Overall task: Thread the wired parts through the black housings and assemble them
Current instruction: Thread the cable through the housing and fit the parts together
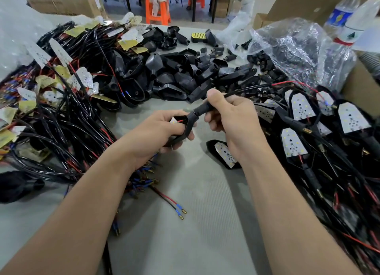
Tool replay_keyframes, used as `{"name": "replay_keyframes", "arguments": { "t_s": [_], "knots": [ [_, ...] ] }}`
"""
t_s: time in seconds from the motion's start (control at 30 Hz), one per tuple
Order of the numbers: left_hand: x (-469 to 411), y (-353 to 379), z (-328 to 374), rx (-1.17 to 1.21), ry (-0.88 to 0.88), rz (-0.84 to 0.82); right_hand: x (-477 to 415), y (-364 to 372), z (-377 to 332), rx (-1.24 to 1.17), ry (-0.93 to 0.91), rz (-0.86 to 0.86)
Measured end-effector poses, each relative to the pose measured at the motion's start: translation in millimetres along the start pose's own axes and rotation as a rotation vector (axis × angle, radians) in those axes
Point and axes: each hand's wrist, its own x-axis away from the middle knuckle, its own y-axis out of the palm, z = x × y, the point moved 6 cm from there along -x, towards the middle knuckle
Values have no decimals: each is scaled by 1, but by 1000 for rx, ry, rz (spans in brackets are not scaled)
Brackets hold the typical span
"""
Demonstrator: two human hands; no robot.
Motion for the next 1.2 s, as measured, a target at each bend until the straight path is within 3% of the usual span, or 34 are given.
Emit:
{"name": "replay_keyframes", "arguments": {
  "t_s": [0.23,0.5,0.67,0.87,0.97,1.2],
  "knots": [
    [-1,-15,5,-135,7,264,5,1,-3,-52,-14,-244],
    [-2,-25,1,-313,42,395,8,4,0,-67,46,-403],
    [3,-28,4,-376,38,474,9,6,0,1,32,-415],
    [2,-21,6,-328,6,293,9,3,-6,-2,-11,-389],
    [5,-21,13,-291,88,417,9,5,-9,-42,10,-358],
    [21,-21,27,-448,226,717,9,10,-8,-27,-1,-233]
  ]
}}
